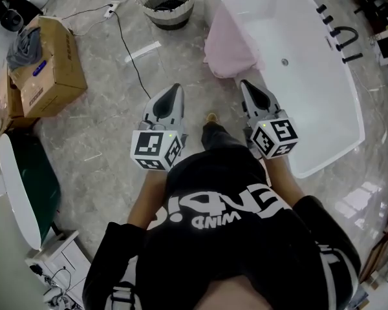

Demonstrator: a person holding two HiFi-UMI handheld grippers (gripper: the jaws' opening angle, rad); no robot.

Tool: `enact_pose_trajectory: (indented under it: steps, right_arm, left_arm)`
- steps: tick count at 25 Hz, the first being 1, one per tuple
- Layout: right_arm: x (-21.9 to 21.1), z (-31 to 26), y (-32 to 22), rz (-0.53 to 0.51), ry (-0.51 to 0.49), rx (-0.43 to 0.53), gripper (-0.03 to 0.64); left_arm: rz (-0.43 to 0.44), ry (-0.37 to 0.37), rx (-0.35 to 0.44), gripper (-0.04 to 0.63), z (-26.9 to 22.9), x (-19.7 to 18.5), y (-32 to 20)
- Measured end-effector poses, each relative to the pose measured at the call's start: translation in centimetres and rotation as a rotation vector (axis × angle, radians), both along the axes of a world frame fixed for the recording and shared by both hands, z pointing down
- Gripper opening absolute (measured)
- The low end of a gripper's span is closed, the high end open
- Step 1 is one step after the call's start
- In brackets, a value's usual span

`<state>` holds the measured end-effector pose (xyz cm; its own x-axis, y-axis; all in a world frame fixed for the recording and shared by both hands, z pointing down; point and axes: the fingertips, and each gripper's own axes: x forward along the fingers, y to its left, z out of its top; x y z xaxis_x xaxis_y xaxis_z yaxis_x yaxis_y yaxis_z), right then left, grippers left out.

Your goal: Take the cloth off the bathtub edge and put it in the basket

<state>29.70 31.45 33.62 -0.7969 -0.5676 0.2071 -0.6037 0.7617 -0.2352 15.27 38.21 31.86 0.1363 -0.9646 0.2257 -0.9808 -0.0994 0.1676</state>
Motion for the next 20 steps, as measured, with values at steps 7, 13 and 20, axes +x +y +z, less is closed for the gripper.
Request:
enact_pose_trajectory:
  steps: [7,13,20]
  right_arm:
    - [-1.1,-0.7,-8.2,-0.027,0.006,0.002,0.014]
    - [-2.1,-0.8,-12.9,-0.03,-0.009,-0.018,0.014]
    - [-4.4,0.2,-16.9,-0.018,0.004,-0.041,0.014]
  left_arm:
    - [-0.023,0.007,0.011,0.014,-1.2,-1.2,-8.3]
    - [-0.014,0.003,0.005,0.014,-1.5,-1.4,-13.4]
    - [0.02,0.011,0.003,0.014,-1.0,-3.4,-18.6]
